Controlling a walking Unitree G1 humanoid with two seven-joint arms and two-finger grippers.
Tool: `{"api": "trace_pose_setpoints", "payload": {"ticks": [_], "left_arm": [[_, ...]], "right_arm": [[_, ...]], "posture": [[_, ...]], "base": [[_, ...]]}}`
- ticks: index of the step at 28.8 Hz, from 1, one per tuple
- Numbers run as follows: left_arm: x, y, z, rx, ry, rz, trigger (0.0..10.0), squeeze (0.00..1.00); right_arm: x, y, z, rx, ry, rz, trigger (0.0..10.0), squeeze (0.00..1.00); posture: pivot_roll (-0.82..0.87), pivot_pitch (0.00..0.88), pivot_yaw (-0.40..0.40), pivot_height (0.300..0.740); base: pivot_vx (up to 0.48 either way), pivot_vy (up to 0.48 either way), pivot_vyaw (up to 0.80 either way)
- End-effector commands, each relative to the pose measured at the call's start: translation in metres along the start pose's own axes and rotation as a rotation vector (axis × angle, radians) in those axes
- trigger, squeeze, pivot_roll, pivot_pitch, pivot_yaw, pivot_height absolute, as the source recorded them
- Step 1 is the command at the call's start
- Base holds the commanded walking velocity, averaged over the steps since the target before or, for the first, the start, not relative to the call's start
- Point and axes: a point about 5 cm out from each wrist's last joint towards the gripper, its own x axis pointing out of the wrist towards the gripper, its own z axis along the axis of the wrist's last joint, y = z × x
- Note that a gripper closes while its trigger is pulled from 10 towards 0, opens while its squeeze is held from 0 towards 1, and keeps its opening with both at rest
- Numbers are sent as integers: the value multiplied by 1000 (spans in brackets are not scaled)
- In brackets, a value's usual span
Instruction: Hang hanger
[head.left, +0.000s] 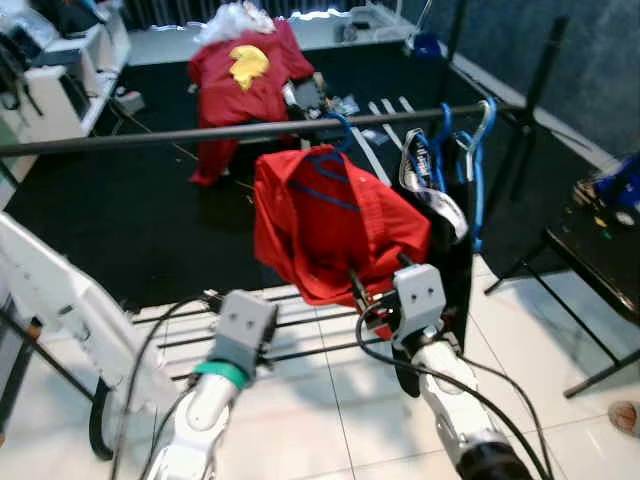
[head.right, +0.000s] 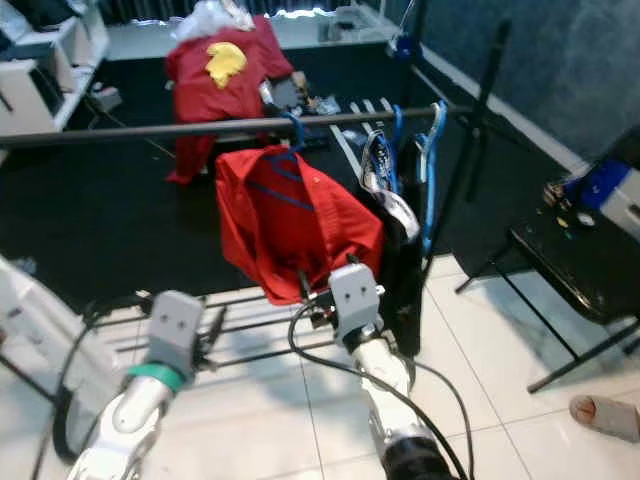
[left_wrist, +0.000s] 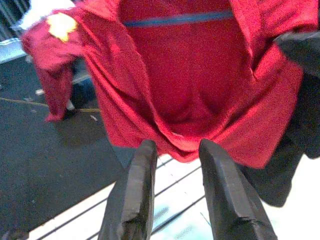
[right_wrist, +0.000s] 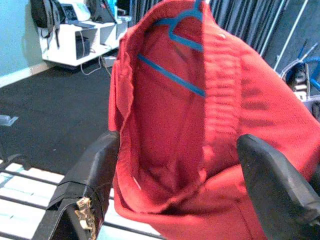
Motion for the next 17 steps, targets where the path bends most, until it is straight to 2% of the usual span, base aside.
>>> {"api": "trace_pose_setpoints", "payload": {"ticks": [1, 5, 8, 17], "left_arm": [[-4, 3, -5, -14, 30, 8, 10000, 0], [-8, 3, -6, 10, 37, 0, 10000, 0], [-10, 3, -6, 24, 39, -7, 10000, 0], [-11, 3, -5, 31, 46, -7, 10000, 0]], "right_arm": [[-3, 5, -3, 16, 13, 9, 10000, 0], [-11, 9, -15, 47, 71, 13, 10000, 0], [-17, 12, -23, 74, 120, 8, 10000, 0], [-20, 12, -23, 87, 125, -17, 10000, 0]], "posture": [[-84, 0, 65, 740], [-83, 0, 65, 740], [-83, 0, 65, 740], [-85, 0, 74, 740]], "base": [[0, 0, 781], [0, 0, 630], [0, 0, 0], [480, 0, 0]]}}
